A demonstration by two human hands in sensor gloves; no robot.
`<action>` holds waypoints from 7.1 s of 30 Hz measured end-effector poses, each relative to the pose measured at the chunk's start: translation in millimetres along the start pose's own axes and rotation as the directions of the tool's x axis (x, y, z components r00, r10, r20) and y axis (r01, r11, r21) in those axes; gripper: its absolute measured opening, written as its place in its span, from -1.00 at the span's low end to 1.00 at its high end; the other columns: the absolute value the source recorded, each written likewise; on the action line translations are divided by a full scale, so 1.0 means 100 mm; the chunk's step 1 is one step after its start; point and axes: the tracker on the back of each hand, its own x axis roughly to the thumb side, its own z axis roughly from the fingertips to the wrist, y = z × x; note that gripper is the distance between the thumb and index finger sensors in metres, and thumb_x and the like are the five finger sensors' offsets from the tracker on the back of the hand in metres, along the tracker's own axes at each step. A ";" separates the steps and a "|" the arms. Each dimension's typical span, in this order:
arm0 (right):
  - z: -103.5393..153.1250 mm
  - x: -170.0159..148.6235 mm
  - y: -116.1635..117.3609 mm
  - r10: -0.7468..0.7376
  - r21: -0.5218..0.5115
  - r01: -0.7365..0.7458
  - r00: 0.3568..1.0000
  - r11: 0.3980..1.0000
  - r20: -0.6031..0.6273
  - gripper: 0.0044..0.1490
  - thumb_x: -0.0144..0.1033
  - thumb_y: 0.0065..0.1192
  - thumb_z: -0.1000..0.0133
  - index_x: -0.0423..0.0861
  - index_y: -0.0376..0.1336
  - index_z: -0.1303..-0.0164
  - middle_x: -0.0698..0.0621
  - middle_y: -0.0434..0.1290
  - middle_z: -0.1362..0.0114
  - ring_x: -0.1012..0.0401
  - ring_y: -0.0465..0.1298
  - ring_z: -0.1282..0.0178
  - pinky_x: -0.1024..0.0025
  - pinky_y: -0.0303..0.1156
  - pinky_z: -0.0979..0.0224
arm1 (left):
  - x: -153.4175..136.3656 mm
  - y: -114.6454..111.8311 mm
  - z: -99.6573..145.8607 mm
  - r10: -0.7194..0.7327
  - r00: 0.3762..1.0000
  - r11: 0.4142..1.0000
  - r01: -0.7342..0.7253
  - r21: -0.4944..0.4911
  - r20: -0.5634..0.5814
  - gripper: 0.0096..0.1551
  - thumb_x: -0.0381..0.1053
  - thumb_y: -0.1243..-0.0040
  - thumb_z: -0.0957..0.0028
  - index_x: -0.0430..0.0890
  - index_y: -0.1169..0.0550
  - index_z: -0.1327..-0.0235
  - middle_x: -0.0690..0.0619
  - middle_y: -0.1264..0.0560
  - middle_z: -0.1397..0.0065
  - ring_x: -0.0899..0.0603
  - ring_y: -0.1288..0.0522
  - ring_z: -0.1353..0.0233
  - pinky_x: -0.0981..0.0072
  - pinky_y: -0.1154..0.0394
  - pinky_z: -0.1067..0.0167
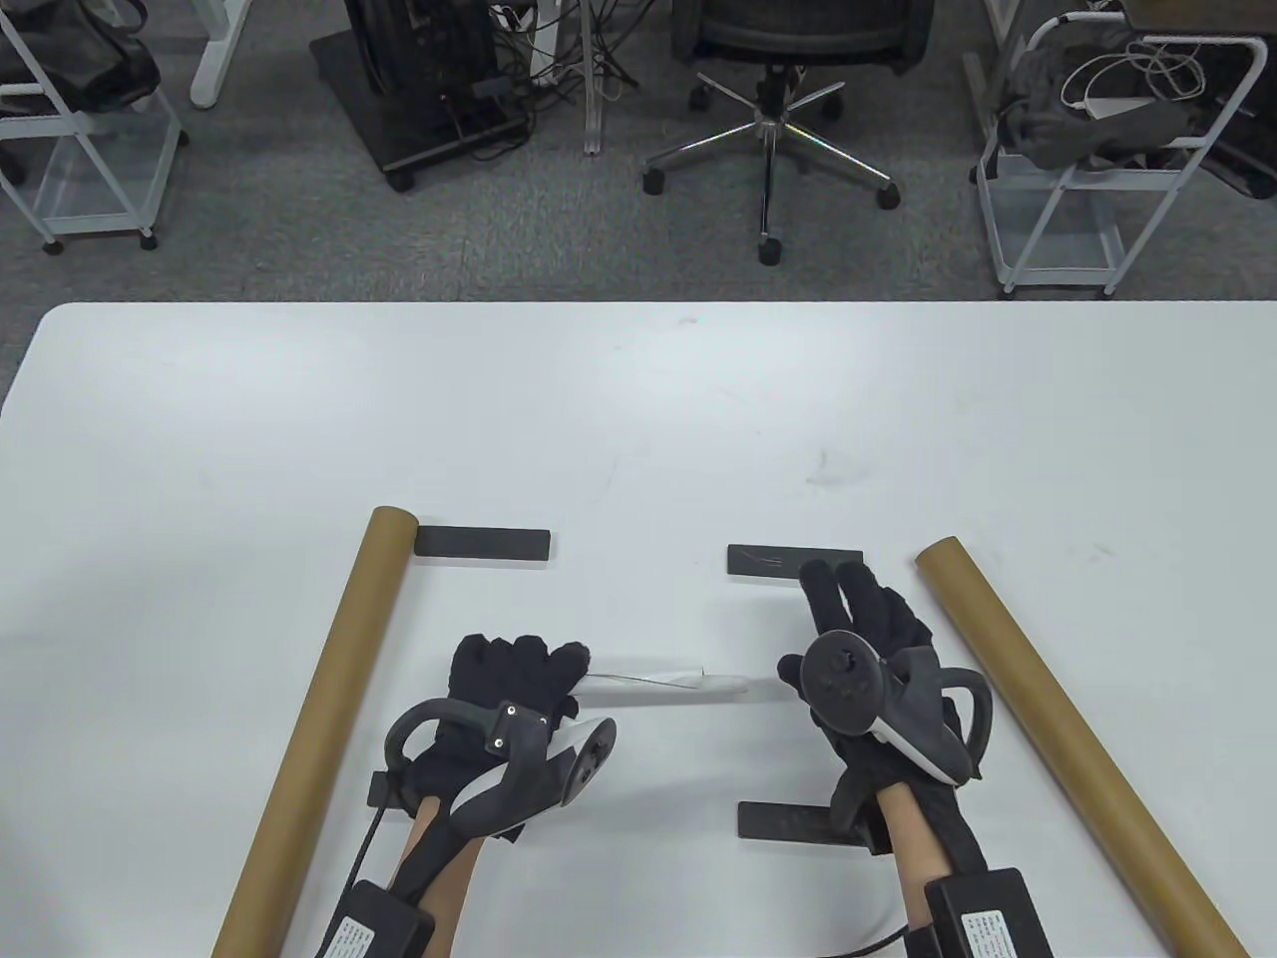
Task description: Roll up posters and store in mailing tubes
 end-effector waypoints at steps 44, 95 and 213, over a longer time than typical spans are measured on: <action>0.02 -1.69 0.50 0.189 0.330 -0.017 0.847 0.944 -0.497 0.36 0.07 0.13 -0.03 -0.36 -0.46 -0.65 -0.45 -0.03 -0.73 -0.47 0.16 -0.61 -0.59 0.11 -0.48 | 0.02 0.00 -0.04 0.056 0.998 0.998 -0.055 -0.041 0.024 -0.36 0.22 -0.09 0.08 0.29 -0.41 -0.36 0.23 -0.61 -0.27 0.00 -0.68 -0.21 -0.14 -0.47 -0.50; -0.04 -0.68 0.37 0.373 -0.073 -0.378 0.925 0.923 -0.071 0.10 -0.21 0.22 0.01 -0.02 -0.25 -0.64 -0.17 0.15 -0.64 -0.27 0.27 -0.56 -0.38 0.17 -0.55 | -0.19 -0.04 -0.03 0.114 0.993 0.992 -0.115 -0.048 -0.022 -0.37 0.22 -0.12 0.12 0.35 -0.42 -0.32 0.26 -0.61 -0.31 0.01 -0.68 -0.27 -0.11 -0.49 -0.51; 0.23 0.00 0.35 0.393 -0.128 -0.375 0.902 0.918 0.177 0.07 -0.15 0.24 0.02 -0.07 -0.17 -0.64 -0.20 0.24 -0.61 -0.23 0.35 -0.53 -0.35 0.24 -0.52 | 0.24 -0.10 -0.10 0.947 0.319 0.307 -0.933 -0.187 -0.039 0.23 0.34 0.30 -0.03 -0.42 0.32 -0.62 -0.50 0.19 -0.76 -0.50 -0.02 -0.72 -0.30 -0.17 -0.59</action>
